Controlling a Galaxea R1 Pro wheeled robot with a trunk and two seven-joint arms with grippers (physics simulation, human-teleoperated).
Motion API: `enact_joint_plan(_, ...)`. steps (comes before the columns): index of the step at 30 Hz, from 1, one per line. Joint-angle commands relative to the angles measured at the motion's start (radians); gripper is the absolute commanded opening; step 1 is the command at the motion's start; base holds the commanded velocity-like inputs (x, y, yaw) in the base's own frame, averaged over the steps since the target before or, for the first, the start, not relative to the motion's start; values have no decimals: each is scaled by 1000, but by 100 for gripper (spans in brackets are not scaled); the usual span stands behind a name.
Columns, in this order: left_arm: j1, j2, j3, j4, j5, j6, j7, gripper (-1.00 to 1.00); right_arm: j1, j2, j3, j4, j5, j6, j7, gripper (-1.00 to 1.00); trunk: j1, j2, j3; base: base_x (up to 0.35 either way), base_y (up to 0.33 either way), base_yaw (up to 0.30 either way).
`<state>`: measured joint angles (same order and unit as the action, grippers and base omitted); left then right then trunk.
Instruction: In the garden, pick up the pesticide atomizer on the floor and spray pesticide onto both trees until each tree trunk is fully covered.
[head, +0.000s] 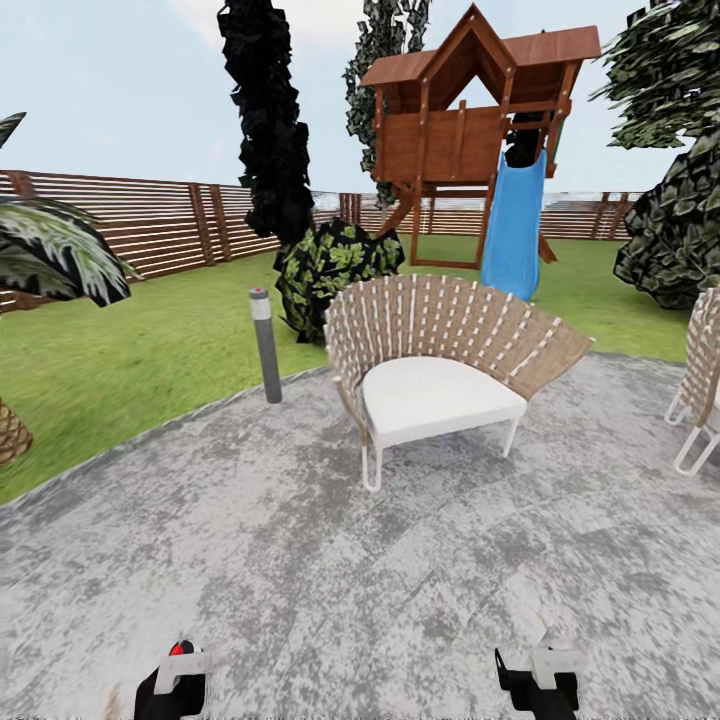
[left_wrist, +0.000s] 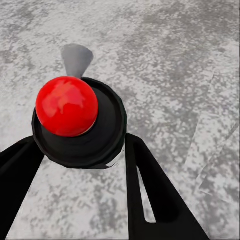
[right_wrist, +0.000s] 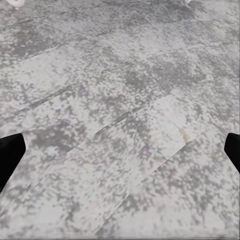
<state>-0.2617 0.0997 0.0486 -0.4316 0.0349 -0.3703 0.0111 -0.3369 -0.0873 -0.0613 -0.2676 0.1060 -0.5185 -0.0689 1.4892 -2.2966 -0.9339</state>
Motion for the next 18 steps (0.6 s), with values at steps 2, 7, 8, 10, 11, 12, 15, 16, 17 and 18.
enact_joint_plan(2, -1, 0, -1, 1, 3, -3, 1, -100, -1, 0, -6, 1, 11, -3, -3, 100, 0, 0, -1, -88, 293, -2)
enact_joint_plan(7, -1, 0, -1, 2, 3, -2, 1, -100, -1, 1, -6, 0, 11, -3, -3, 100, 0, 0, -1, -91, 296, 0)
enact_joint_plan(8, -1, 0, -1, 2, 3, -2, 1, -100, -1, 0, -6, 0, 11, -3, -3, 100, 0, 0, -1, -99, 297, 0)
enact_joint_plan(10, -1, 0, -1, 2, 3, -2, 1, -100, -1, -1, -6, -1, 11, -3, -3, 100, 0, 0, -1, -108, 297, 0)
enact_joint_plan(11, -1, 0, -1, 2, 3, -2, 1, -100, -1, -1, -6, -1, 11, -3, -2, 100, 0, 0, -1, -115, 297, 0)
enact_joint_plan(12, -1, 0, -1, 2, 3, -2, 1, -100, -1, -1, -6, -1, 12, -3, -2, 100, 0, 0, -1, -119, 297, 0)
enact_joint_plan(15, -1, 0, -1, 2, 3, -2, 1, -100, -1, -1, -6, -1, 12, -3, -2, 100, 0, 0, -1, -125, 297, 0)
enact_joint_plan(16, -1, 0, -1, 2, 3, -2, 1, -100, -1, -1, -6, -1, 12, -3, -2, 100, 0, 0, -1, -127, 297, 0)
enact_joint_plan(17, -1, 0, -1, 2, 3, -2, 1, -100, -1, -1, -6, -1, 12, -3, -2, 100, 0, 0, -1, -128, 297, 0)
enact_joint_plan(18, -1, 0, -1, 2, 3, -2, 1, -100, -1, -1, -6, -1, 12, -3, -2, 100, 0, 0, -1, -128, 297, 0)
